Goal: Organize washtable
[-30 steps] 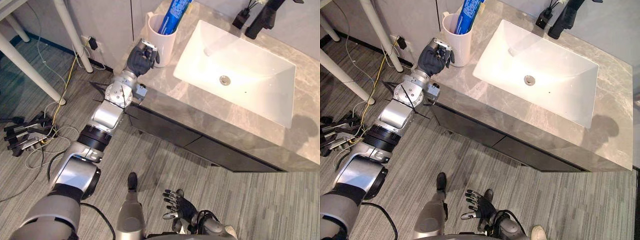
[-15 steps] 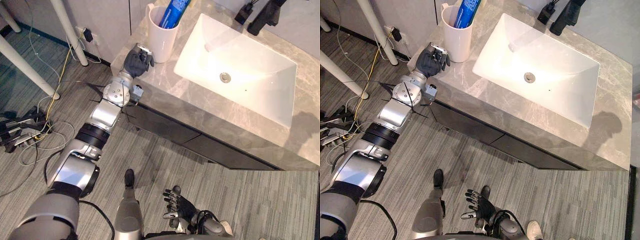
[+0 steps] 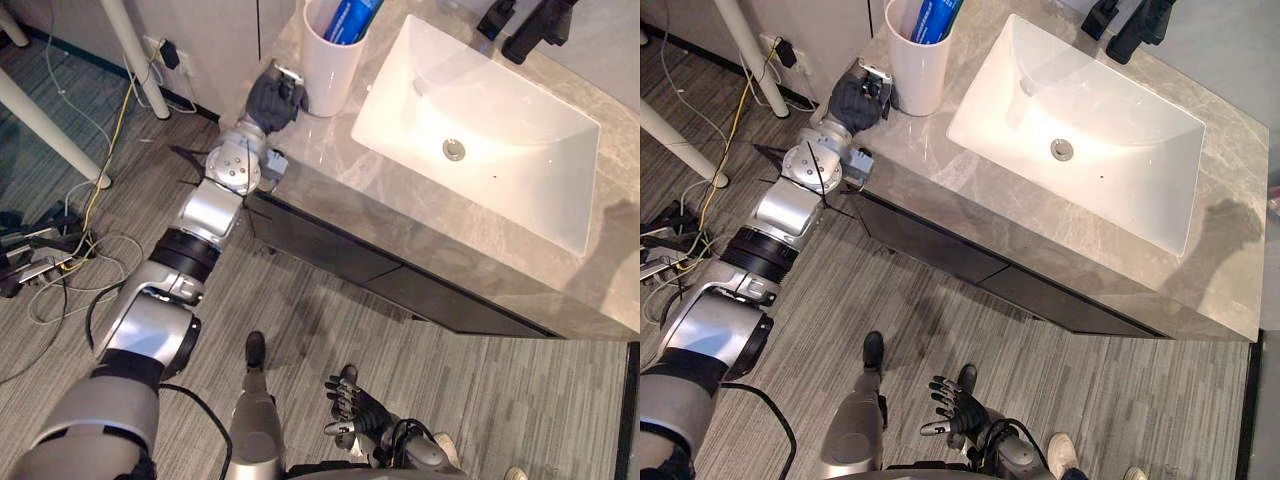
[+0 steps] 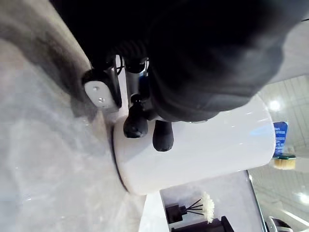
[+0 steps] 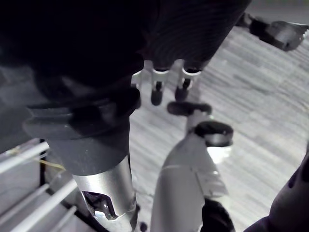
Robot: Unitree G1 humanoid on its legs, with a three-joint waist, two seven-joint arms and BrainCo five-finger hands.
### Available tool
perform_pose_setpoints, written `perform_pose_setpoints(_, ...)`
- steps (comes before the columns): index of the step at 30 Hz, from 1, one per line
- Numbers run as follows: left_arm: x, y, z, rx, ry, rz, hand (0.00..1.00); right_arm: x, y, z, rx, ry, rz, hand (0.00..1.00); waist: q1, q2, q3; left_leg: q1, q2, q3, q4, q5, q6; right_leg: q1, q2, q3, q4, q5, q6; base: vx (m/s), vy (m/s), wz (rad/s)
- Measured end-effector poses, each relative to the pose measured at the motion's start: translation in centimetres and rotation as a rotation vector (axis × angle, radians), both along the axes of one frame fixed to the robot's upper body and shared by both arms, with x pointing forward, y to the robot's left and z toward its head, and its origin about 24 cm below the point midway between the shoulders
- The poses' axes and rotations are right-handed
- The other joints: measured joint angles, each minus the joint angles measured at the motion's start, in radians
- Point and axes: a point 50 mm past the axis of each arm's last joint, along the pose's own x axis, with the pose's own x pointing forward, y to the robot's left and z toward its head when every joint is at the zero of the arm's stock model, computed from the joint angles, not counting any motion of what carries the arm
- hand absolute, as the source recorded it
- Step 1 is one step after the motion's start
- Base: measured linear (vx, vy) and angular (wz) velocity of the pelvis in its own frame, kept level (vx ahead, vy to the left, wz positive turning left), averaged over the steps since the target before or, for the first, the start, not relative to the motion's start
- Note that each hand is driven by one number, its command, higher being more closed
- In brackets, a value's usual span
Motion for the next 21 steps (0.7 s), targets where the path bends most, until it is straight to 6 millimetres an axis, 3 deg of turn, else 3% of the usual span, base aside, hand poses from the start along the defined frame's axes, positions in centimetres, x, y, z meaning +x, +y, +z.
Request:
perform_pose_setpoints(8,0.3,-0.4,1.6,0.047,-0.022,0.002,1.00,0.3,-0.2,0.1,-0.005,-0.007,-0.029,0.00,-0.005,-0.004,0.002,-0.018,-0.001,0.003,0.000,0.000,0.000,-0.024,-0.002,0.004,0.007,0.000,0.000,0.00,0.000,0.00)
perform_pose_setpoints(13,0.5,0.3,2.0,0.034,-0.020,0.022,1.00,0.5,0.0,0.2,0.004,-0.012,-0.044,0.00,-0.026,-0.012,0.005,-0.025,0.000,0.008,0.000,0.000,0.000,-0.034,-0.002,0.009,0.007,0.000,0.000,0.00,-0.001,-0.02)
perform_pose_setpoints(21,1.0,1.2,2.8,0.020,-0.015,0.060,1.00,0.5,0.0,0.3,0.003,-0.028,-0.044,0.00,-0.034,-0.015,0.006,-0.029,0.001,0.024,0.001,0.003,0.005,-0.047,-0.002,0.024,0.006,0.000,0.000,0.01,-0.002,-0.05)
